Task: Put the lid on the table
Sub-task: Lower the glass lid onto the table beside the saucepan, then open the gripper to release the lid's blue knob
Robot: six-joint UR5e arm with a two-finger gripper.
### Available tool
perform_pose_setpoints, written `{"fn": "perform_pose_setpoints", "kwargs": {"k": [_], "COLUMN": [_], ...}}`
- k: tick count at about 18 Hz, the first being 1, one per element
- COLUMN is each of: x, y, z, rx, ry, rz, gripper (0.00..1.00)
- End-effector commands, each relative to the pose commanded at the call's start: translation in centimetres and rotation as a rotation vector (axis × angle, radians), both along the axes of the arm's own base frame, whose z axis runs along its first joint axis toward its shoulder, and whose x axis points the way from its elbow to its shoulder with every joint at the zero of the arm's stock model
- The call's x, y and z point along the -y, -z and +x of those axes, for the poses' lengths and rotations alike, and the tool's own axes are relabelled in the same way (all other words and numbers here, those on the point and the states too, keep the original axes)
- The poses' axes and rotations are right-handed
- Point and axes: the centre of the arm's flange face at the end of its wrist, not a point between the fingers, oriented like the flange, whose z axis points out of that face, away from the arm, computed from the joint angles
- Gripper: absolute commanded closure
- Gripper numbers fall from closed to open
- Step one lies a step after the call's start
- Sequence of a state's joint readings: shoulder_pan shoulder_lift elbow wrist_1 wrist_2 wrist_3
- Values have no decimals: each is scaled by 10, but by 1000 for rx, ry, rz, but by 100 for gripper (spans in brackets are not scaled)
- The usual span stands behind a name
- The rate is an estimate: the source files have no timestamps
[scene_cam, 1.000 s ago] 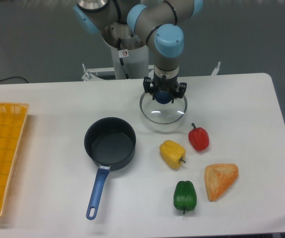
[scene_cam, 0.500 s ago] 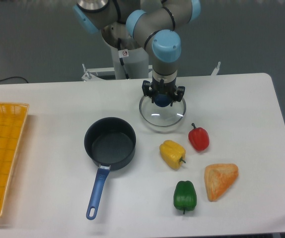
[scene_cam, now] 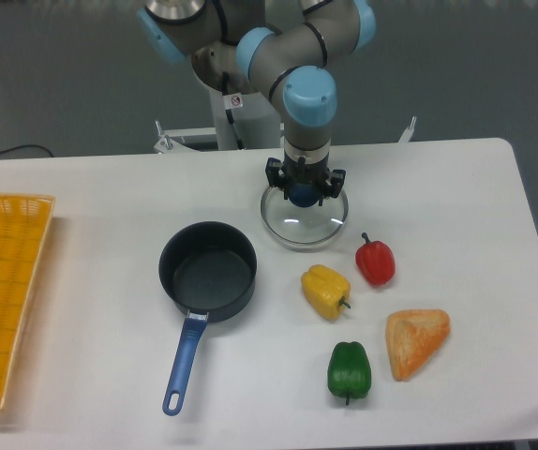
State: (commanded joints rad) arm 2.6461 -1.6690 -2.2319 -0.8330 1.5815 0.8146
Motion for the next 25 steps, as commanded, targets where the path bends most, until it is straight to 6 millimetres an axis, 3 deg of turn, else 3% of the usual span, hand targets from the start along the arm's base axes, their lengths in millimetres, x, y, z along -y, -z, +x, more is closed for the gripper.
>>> {"fn": "perform_pose_setpoints", "kwargs": {"k": [25], "x": [-6], "y": [8], "z": [7], "rx": [6], "ry": [-27], "rz": [-25], "gripper": [51]}}
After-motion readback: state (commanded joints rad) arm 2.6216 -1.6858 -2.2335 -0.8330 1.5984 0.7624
